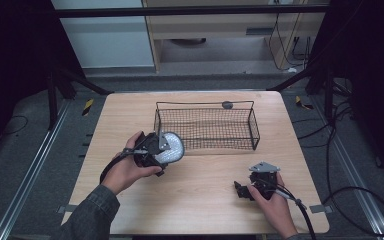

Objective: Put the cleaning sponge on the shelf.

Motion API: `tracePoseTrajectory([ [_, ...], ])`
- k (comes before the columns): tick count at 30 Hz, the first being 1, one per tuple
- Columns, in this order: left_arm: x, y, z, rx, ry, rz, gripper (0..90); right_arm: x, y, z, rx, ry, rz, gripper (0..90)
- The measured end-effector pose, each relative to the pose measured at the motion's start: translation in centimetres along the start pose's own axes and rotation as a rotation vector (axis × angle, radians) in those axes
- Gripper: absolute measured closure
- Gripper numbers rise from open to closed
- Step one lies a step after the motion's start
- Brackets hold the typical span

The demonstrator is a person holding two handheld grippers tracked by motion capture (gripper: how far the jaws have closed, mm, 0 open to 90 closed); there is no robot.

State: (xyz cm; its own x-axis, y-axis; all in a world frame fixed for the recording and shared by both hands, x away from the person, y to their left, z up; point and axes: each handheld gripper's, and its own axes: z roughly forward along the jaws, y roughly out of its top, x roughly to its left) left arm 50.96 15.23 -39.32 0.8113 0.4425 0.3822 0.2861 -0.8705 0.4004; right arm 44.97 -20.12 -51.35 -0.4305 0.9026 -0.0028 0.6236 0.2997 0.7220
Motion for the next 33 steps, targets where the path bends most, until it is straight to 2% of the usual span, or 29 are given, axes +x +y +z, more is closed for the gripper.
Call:
tracePoseTrajectory([
  [9,0.8,0.9,-0.4,-0.011,0.028,0.017,8.1,0.0,0.0,0.0,-0.001,0.001,-0.002,0.4],
  [17,1.7,1.6,0.0,-0.013,0.041,0.033,8.1,0.0,0.0,0.0,-0.001,0.002,-0.003,0.4],
  [33,3.3,3.3,1.0,-0.021,0.029,0.065,8.0,0.0,0.0,0.0,0.001,0.002,-0.002,0.4],
])
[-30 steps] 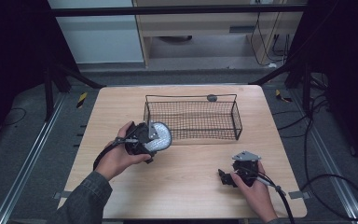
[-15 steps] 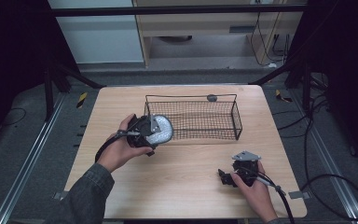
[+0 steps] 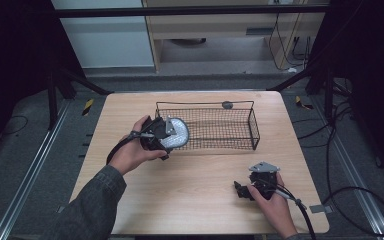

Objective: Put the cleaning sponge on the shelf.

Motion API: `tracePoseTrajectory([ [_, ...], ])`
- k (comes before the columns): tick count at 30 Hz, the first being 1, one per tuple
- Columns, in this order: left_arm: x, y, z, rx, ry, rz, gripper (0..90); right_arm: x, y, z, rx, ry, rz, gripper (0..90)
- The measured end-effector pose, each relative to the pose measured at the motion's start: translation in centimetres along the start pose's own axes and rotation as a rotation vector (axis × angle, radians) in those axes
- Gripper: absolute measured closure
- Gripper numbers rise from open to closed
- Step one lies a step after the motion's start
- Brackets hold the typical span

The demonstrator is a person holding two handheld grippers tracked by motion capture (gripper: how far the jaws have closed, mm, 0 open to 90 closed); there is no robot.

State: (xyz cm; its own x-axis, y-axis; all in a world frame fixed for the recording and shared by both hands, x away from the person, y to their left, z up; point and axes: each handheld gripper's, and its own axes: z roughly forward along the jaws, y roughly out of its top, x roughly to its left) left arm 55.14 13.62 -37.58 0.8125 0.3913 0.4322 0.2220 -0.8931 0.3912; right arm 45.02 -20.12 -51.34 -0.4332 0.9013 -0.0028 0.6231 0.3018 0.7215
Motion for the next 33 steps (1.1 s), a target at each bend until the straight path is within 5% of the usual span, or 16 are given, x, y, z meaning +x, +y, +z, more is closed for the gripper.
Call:
tracePoseTrajectory([
  [18,1.8,2.9,1.6,-0.025,-0.005,0.046,8.0,0.0,0.0,0.0,-0.001,0.000,-0.001,0.5],
  [33,1.9,4.9,1.4,-0.035,0.022,0.081,8.0,0.1,0.0,0.0,0.000,-0.005,0.004,0.6],
])
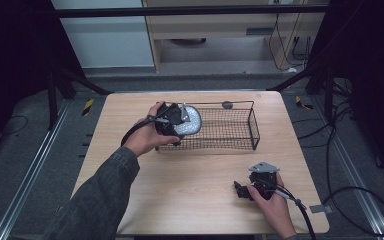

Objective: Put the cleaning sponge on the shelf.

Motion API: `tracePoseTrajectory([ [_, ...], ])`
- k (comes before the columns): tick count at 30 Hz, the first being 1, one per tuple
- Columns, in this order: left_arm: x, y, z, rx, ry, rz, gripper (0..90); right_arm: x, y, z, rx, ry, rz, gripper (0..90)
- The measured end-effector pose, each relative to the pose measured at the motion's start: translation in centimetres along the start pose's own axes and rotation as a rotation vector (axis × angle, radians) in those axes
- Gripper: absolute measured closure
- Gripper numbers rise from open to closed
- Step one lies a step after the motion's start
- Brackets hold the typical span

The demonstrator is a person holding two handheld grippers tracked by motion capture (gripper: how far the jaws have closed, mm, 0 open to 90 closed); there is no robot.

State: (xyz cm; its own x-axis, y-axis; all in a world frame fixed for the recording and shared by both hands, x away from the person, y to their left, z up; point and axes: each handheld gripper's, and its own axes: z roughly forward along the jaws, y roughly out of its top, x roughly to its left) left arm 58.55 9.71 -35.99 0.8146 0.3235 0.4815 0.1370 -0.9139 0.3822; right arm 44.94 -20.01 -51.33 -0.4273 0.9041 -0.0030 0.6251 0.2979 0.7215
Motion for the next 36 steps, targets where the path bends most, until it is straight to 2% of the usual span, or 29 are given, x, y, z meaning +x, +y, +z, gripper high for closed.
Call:
tracePoseTrajectory([
  [9,0.5,1.1,0.2,0.000,0.014,0.050,8.0,0.0,0.0,0.0,0.001,0.000,-0.001,0.6],
  [18,1.2,1.3,1.3,0.003,0.018,0.046,8.0,0.0,-0.1,-0.1,0.000,-0.002,-0.007,0.7],
  [25,1.4,1.2,2.0,0.008,0.025,0.058,8.0,0.1,-0.2,-0.2,-0.002,-0.003,-0.005,0.7],
  [36,1.9,1.1,3.2,0.006,0.009,0.044,7.9,0.1,-0.2,-0.2,-0.002,-0.002,-0.007,0.7],
])
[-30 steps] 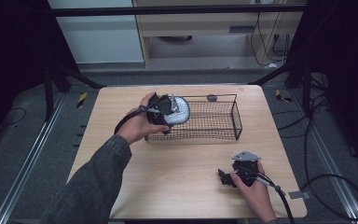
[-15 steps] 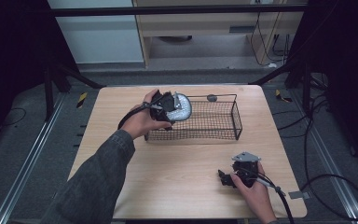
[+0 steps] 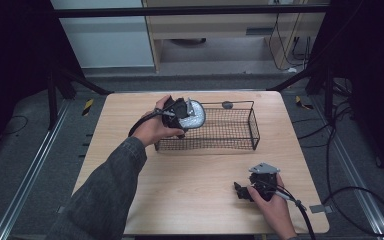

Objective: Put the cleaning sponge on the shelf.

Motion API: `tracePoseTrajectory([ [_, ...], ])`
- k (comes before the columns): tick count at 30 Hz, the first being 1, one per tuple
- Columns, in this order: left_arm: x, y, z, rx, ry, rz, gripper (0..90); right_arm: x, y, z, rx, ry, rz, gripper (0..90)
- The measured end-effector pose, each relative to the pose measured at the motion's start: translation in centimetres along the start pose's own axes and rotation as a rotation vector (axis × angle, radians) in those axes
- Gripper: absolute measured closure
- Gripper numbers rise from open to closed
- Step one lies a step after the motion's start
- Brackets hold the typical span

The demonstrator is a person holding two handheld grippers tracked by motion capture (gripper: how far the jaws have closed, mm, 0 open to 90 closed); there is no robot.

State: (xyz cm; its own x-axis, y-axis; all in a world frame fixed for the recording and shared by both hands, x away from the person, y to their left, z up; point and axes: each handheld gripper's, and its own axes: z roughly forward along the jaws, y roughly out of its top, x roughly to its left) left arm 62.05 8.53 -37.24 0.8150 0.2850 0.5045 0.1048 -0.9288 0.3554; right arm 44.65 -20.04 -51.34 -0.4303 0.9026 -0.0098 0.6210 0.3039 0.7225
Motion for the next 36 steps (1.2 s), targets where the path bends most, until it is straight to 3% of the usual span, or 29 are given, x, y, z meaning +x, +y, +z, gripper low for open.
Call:
tracePoseTrajectory([
  [11,0.5,-0.2,1.4,0.004,-0.008,-0.009,7.8,0.0,0.0,0.0,0.000,0.000,0.001,0.7],
  [26,-0.4,0.2,2.2,0.053,0.010,0.053,7.5,0.0,-0.1,0.0,-0.002,0.005,0.000,0.7],
  [32,-0.2,0.0,2.4,0.055,-0.012,0.031,4.9,0.0,-0.1,0.0,-0.002,0.005,0.000,0.7],
  [36,0.2,-0.3,2.3,0.044,-0.038,-0.014,3.0,0.0,-0.1,0.0,-0.002,0.004,0.000,0.7],
])
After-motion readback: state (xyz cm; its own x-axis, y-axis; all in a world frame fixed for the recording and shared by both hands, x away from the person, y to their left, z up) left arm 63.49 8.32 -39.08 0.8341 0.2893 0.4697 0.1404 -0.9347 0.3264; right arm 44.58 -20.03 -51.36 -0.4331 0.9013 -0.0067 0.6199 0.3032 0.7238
